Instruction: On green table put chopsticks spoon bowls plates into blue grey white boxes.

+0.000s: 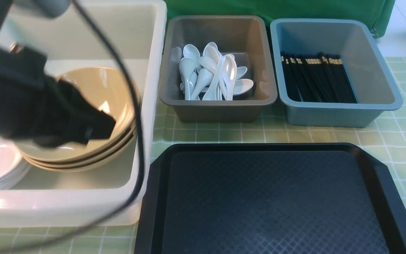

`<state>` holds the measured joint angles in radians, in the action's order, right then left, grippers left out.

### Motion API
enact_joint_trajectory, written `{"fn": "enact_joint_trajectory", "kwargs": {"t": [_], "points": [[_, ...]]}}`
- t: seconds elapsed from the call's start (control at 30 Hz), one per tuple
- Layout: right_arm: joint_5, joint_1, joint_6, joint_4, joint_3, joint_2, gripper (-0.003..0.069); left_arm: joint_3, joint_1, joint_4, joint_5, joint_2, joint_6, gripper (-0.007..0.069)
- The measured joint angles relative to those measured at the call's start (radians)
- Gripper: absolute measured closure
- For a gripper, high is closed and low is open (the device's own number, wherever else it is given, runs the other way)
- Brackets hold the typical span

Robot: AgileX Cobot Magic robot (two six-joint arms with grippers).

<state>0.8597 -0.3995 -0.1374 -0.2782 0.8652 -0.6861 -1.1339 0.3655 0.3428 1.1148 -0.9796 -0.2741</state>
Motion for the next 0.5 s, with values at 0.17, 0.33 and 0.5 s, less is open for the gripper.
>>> {"fn": "enact_joint_trajectory", "kwargs": {"t": [0.17, 0.33, 0.5], "points": [[-0.13, 0.0, -0.069, -0.005, -0.196, 0.214, 0.0635, 0.147, 0.013, -0.019, -0.079, 0.205, 0.06, 0.0626], [-0.283, 0.0, -0.101, -0.009, -0.436, 0.43, 0.0635, 0.33, 0.013, -0.013, -0.127, 0.433, 0.178, 0.0626], [-0.401, 0.0, -0.13, -0.01, -0.577, 0.507, 0.0635, 0.497, 0.013, 0.065, -0.149, 0.61, 0.267, 0.0626]]}}
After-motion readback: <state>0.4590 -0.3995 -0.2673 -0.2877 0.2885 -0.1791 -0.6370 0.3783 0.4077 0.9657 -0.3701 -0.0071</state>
